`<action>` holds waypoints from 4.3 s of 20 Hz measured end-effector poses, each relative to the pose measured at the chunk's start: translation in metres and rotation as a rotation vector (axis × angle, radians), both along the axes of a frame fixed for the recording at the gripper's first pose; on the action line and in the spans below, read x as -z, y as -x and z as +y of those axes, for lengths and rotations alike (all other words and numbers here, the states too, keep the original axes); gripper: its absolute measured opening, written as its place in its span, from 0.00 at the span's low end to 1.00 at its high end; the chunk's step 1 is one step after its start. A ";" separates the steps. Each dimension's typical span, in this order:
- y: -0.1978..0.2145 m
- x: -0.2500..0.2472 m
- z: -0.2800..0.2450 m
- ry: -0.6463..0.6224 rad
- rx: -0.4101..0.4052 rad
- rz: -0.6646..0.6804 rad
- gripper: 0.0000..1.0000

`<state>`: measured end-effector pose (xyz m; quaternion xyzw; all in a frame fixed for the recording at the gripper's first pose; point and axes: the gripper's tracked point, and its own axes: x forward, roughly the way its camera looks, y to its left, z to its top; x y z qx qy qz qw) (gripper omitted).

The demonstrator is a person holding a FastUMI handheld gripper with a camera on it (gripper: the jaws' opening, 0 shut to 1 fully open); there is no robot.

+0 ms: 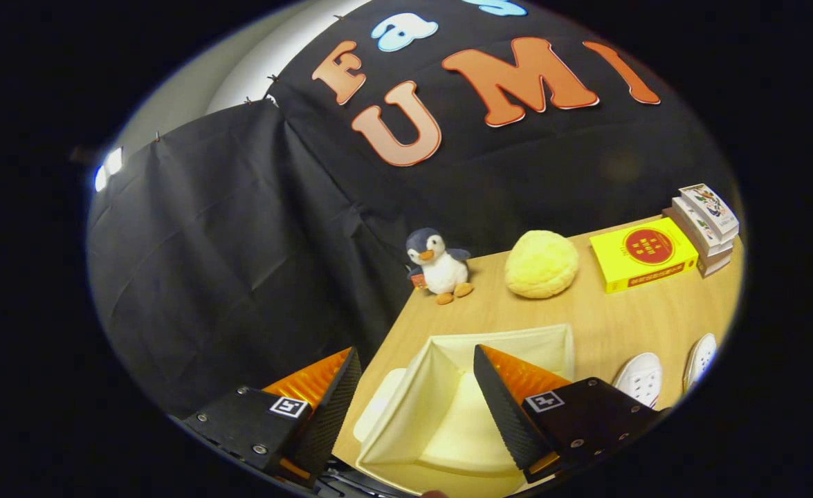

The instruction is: Open the storage box then place both shoes into the box .Put the left shoe in first, then the right shoe, with the right side of both shoes facing outward in a uniform manner.

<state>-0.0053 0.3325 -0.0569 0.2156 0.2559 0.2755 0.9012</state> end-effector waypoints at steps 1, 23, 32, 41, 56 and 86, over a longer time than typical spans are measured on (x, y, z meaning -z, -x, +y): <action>-0.001 0.005 -0.013 0.019 0.024 -0.006 0.98; 0.028 0.176 -0.240 0.437 0.310 0.141 0.98; 0.041 0.239 -0.253 0.523 0.248 0.278 0.98; 0.043 0.264 -0.232 0.515 0.110 0.422 0.79; 0.042 0.268 -0.210 0.508 -0.029 0.527 0.16; 0.015 0.231 -0.244 0.437 0.146 0.421 0.29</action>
